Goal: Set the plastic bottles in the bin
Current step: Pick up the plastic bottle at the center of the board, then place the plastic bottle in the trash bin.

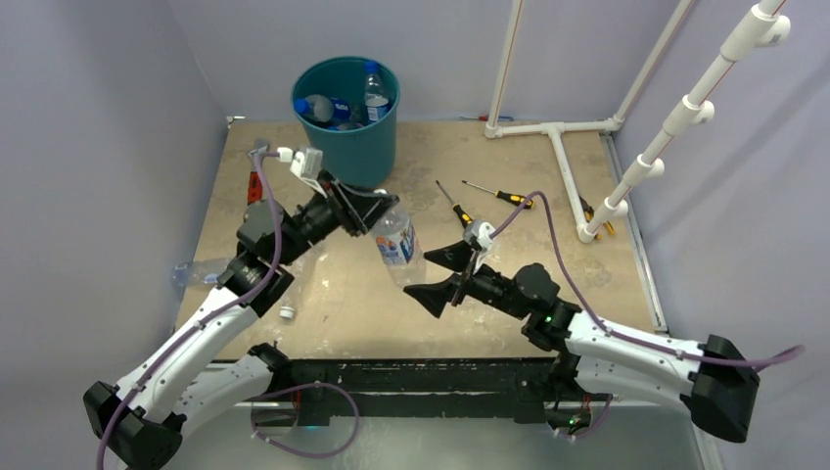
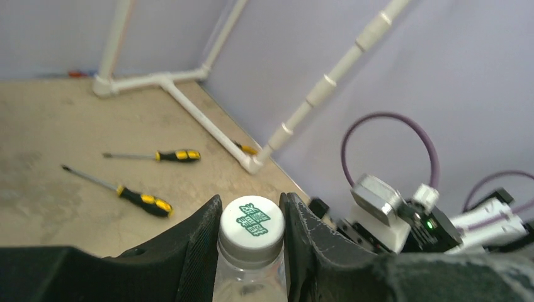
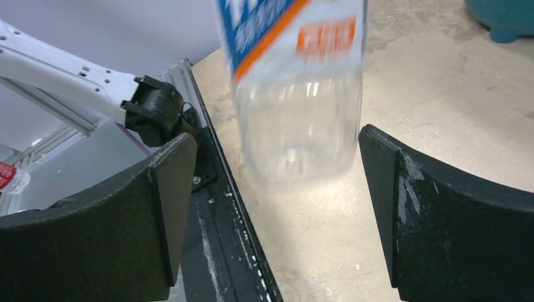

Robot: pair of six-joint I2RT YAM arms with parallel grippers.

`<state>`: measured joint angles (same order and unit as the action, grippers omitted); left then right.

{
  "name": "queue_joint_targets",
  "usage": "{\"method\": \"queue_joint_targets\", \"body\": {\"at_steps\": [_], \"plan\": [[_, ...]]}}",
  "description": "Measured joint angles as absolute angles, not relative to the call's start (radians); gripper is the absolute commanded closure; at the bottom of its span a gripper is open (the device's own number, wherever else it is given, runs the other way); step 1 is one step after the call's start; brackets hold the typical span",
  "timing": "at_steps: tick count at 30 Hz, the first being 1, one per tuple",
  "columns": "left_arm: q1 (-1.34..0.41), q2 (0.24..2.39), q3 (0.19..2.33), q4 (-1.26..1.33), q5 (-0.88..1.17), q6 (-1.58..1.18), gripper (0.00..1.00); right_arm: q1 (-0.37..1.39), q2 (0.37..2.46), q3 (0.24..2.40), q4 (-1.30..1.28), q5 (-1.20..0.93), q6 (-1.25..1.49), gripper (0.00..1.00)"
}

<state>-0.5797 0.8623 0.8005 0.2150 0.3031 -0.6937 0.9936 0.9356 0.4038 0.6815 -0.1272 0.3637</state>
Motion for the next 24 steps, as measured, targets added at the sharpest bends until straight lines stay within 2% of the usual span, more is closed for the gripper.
{"method": "queue_joint_targets", "body": {"at_steps": [8, 13, 18, 24], "plan": [[-0.582, 1.073, 1.199, 0.159, -0.013, -0.476, 1.00, 0.993, 0.684, 0.434, 0.472, -0.096, 0.345, 0.01], [-0.575, 1.260, 1.422, 0.232, -0.202, -0.299, 1.00, 0.993, 0.624, 0.402, 0.456, -0.052, 0.359, 0.01], [-0.545, 1.398, 1.509, 0.390, -0.327, -0.139, 1.00, 0.993, 0.606, 0.324, 0.450, -0.031, 0.409, 0.02], [-0.386, 1.532, 1.523, 0.585, -0.371, -0.108, 1.00, 0.993, 0.569, 0.277, 0.413, 0.009, 0.442, 0.02]]}}
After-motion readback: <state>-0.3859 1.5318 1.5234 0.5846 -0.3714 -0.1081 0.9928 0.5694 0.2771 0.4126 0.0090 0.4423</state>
